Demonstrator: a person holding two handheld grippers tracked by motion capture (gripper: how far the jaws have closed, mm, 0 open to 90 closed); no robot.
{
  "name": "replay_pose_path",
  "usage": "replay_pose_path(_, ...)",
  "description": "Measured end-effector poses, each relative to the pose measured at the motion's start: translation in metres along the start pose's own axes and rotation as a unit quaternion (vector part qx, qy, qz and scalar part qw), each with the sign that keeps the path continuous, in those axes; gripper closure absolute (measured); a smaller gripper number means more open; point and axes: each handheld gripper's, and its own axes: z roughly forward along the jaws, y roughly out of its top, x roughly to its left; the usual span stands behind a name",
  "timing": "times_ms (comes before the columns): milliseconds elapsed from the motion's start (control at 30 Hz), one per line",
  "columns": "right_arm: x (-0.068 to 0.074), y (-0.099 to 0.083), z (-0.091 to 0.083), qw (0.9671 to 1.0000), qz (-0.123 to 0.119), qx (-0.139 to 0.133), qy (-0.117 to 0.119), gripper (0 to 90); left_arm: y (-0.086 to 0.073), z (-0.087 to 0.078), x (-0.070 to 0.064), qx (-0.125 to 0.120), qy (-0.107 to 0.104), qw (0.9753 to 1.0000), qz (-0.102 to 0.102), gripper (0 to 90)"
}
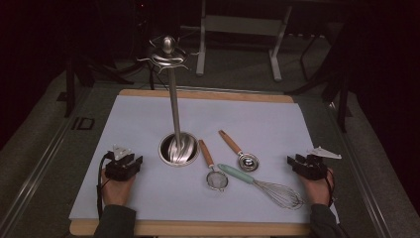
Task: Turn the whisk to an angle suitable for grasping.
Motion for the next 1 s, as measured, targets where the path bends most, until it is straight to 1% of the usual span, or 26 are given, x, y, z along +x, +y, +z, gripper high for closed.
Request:
replay_pose_path(33,0.001,0.0,0.0,1.0,-0.003,0.007,0.002,57.1,0.0,0.001,-0.001,0.006,-0.002,0.9999,0.011,63.2)
replay_pose_path(67,0.002,-0.001,0.0,0.9999,-0.007,0.013,0.002,57.1,0.0,0.001,-0.001,0.006,-0.002,0.9999,0.011,63.2)
replay_pose_path(100,0.002,-0.001,0.0,0.9998,-0.01,0.017,0.003,57.1,0.001,0.002,-0.003,0.012,-0.007,0.9998,0.016,63.1)
replay_pose_path(133,0.002,-0.001,0.0,0.9998,-0.01,0.017,0.003,57.1,0.001,0.002,-0.003,0.012,-0.007,0.9998,0.016,63.2)
replay_pose_path(167,0.003,0.0,0.0,0.9997,-0.01,0.022,0.008,57.2,0.001,0.003,-0.004,0.016,-0.009,0.9997,0.017,63.2)
replay_pose_path(200,0.003,0.001,-0.001,0.9996,-0.014,0.023,0.008,57.8,0.001,0.003,-0.004,0.017,-0.014,0.9995,0.022,63.3)
replay_pose_path(267,0.005,0.005,-0.005,0.9994,-0.012,0.024,0.021,60.3,0.001,0.003,-0.005,0.018,-0.016,0.9994,0.024,63.8)
replay_pose_path(300,0.007,0.007,-0.007,0.9993,-0.016,0.023,0.026,62.6,0.0,0.003,-0.005,0.017,-0.016,0.9994,0.024,63.8)
replay_pose_path(367,0.011,0.012,-0.01,0.9988,-0.029,0.026,0.031,63.5,0.0,0.003,-0.006,0.017,-0.016,0.9995,0.024,63.9)
replay_pose_path(467,0.019,0.019,-0.014,0.9981,-0.039,0.025,0.041,64.5,0.0,0.003,-0.006,0.016,-0.014,0.9995,0.023,63.8)
replay_pose_path(533,0.024,0.024,-0.017,0.9972,-0.048,0.023,0.052,67.2,0.0,0.003,-0.006,0.015,-0.01,0.9995,0.025,63.8)
replay_pose_path(567,0.024,0.024,-0.017,0.9972,-0.048,0.023,0.052,67.2,0.0,0.003,-0.006,0.015,-0.01,0.9995,0.025,63.6)
replay_pose_path(600,0.027,0.026,-0.018,0.9963,-0.057,0.024,0.059,67.7,-0.001,0.003,-0.007,0.014,-0.007,0.9995,0.027,63.6)
replay_pose_path(633,0.034,0.031,-0.021,0.9946,-0.072,0.032,0.067,67.8,-0.001,0.003,-0.008,0.014,-0.006,0.9995,0.029,63.6)
replay_pose_path(667,0.037,0.032,-0.021,0.9939,-0.08,0.034,0.068,67.8,-0.001,0.003,-0.008,0.014,-0.005,0.9994,0.031,63.6)
replay_pose_path(733,0.045,0.037,-0.024,0.992,-0.092,0.04,0.077,67.8,-0.001,0.003,-0.009,0.013,-0.003,0.9994,0.032,63.5)
replay_pose_path(767,0.045,0.037,-0.024,0.992,-0.092,0.04,0.077,67.8,-0.001,0.003,-0.009,0.013,-0.003,0.9994,0.032,63.5)
replay_pose_path(800,0.048,0.038,-0.025,0.9909,-0.099,0.043,0.081,67.6,-0.001,0.002,-0.009,0.014,-0.004,0.9993,0.035,63.5)
replay_pose_path(833,0.058,0.042,-0.026,0.9873,-0.116,0.051,0.095,64.7,-0.001,0.002,-0.009,0.013,-0.004,0.9994,0.033,63.3)
replay_pose_path(867,0.066,0.043,-0.025,0.9842,-0.127,0.06,0.108,63.1,-0.001,0.003,-0.008,0.013,-0.005,0.9994,0.032,63.0)
replay_pose_path(900,0.066,0.043,-0.025,0.9842,-0.127,0.06,0.108,63.1,-0.001,0.003,-0.008,0.013,-0.005,0.9994,0.032,63.0)
replay_pose_path(933,0.07,0.044,-0.025,0.9819,-0.136,0.065,0.115,62.2,-0.001,0.003,-0.008,0.013,-0.004,0.9994,0.032,63.0)
replay_pose_path(1000,0.079,0.045,-0.023,0.9786,-0.145,0.077,0.125,60.9,-0.001,0.002,-0.009,0.014,-0.004,0.9993,0.035,63.0)
